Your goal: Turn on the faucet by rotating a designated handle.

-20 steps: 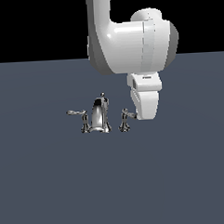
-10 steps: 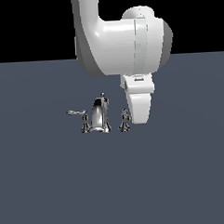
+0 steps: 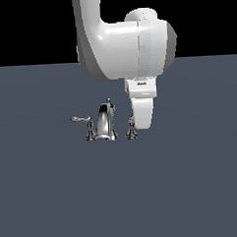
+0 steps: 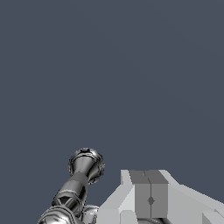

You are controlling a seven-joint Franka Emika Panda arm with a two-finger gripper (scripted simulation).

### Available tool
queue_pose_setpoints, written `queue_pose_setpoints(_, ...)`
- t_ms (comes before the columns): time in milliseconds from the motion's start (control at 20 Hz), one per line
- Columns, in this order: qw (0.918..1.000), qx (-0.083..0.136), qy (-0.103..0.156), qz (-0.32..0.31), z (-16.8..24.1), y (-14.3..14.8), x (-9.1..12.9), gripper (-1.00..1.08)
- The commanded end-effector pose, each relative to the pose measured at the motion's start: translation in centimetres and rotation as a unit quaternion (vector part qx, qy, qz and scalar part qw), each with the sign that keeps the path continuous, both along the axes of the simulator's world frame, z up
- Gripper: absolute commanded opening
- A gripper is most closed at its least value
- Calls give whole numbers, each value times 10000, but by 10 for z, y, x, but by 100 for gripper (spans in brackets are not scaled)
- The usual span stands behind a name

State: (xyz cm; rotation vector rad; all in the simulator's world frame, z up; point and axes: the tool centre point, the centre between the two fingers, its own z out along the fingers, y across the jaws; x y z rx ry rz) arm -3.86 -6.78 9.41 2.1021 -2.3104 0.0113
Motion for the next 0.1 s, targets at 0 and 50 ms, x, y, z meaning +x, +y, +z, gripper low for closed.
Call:
queue_pose_setpoints(0,9989,88,-38,456,0,65,11,-100)
queue_pose_setpoints(50,9989,88,-38,456,0,65,11,-100)
